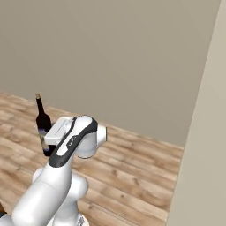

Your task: There is a wine glass and glass cup on the dining counter. Place the wine bottle next to the wine glass and the juice bottle next to the glass cup.

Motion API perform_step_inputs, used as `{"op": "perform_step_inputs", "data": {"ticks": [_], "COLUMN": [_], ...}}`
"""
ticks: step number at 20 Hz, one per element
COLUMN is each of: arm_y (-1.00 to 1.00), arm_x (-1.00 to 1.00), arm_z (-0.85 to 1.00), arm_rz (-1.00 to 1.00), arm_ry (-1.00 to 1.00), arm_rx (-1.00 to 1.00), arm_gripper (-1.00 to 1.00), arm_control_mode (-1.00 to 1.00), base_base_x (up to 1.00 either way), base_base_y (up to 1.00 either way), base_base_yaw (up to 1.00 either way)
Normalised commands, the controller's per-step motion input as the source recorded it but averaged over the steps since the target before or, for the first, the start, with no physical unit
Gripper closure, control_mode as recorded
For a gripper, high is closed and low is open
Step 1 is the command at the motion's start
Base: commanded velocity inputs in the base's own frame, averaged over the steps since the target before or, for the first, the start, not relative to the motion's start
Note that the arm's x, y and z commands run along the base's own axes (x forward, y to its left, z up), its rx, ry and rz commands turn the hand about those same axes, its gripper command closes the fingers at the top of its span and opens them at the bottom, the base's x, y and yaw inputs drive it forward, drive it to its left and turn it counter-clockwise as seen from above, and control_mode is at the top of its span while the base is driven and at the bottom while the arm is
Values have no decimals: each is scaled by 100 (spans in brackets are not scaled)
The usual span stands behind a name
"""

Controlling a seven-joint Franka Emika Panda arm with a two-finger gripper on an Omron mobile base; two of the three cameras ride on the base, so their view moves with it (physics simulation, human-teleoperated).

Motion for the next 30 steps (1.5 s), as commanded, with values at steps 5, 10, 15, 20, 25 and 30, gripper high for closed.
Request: {"op": "perform_step_inputs", "data": {"ticks": [5, 10, 15, 20, 25, 30], "arm_y": [0, 0, 0, 0, 0, 0], "arm_x": [0, 0, 0, 0, 0, 0], "arm_z": [0, 0, 0, 0, 0, 0], "arm_rz": [0, 0, 0, 0, 0, 0], "arm_ry": [0, 0, 0, 0, 0, 0], "arm_rx": [0, 0, 0, 0, 0, 0], "arm_gripper": [100, 100, 100, 100, 100, 100], "arm_control_mode": [100, 100, 100, 100, 100, 100], "base_base_x": [94, 94, 93, 87, 86, 86], "base_base_y": [3, 3, 0, 0, 0, 0], "base_base_yaw": [8, 14, 26, 37, 37, 37]}}
